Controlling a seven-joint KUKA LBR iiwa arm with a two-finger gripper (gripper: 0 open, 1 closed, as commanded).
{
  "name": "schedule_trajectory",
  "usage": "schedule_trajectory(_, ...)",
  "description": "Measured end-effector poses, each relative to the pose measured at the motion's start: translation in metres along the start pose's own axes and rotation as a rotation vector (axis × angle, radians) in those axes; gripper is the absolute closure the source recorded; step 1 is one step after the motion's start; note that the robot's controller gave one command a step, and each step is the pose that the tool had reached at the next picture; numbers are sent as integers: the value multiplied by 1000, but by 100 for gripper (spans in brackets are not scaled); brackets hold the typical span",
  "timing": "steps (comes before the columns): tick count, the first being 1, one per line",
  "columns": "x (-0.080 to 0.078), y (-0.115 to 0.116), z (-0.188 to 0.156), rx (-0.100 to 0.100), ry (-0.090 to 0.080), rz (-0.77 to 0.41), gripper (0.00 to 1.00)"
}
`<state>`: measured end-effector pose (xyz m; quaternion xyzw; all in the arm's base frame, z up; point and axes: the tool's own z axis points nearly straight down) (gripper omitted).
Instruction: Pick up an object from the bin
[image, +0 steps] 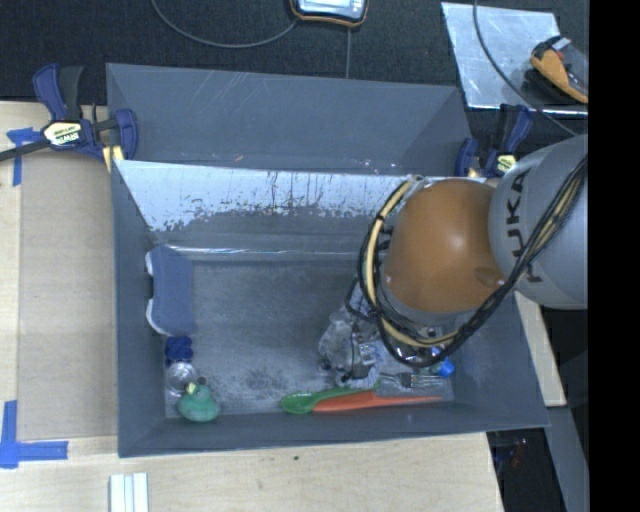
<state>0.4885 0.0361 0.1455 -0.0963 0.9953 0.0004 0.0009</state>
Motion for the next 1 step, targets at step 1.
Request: schedule_trajectory(1, -11, -16, -65, 0, -15, 173, 100)
